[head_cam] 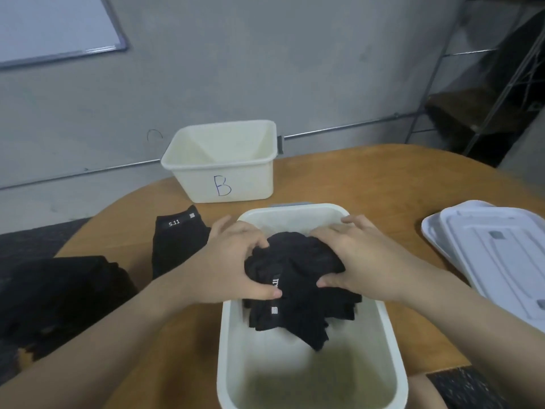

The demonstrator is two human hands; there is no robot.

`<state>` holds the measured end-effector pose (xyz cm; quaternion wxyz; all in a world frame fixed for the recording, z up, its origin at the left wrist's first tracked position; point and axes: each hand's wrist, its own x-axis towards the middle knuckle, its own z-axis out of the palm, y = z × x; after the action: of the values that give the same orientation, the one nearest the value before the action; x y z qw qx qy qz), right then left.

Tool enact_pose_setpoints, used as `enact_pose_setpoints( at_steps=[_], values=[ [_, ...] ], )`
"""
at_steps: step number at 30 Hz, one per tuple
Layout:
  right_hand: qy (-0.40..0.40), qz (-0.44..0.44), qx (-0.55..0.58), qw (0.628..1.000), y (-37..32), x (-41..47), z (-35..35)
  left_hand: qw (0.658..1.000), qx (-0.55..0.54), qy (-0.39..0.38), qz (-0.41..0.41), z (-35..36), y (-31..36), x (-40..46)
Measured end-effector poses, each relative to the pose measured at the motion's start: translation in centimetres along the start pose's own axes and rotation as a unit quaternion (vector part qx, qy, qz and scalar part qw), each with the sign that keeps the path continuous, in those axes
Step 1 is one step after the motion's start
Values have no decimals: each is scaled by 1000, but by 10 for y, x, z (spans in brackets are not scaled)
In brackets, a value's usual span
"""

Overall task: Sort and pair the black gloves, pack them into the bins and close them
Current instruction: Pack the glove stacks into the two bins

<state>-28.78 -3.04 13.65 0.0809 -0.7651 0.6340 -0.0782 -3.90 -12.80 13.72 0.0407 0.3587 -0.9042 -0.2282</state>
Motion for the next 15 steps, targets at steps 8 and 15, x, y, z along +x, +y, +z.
enact_pose_setpoints(
  at_steps=[8, 15],
  values=[
    [-119, 14, 89, 989, -2, 2, -4, 995, -5, -95, 4, -9, -4, 7],
    [-198, 25, 92, 976, -6, 14, -13, 986, 9, -167, -17, -23, -1, 24]
  ],
)
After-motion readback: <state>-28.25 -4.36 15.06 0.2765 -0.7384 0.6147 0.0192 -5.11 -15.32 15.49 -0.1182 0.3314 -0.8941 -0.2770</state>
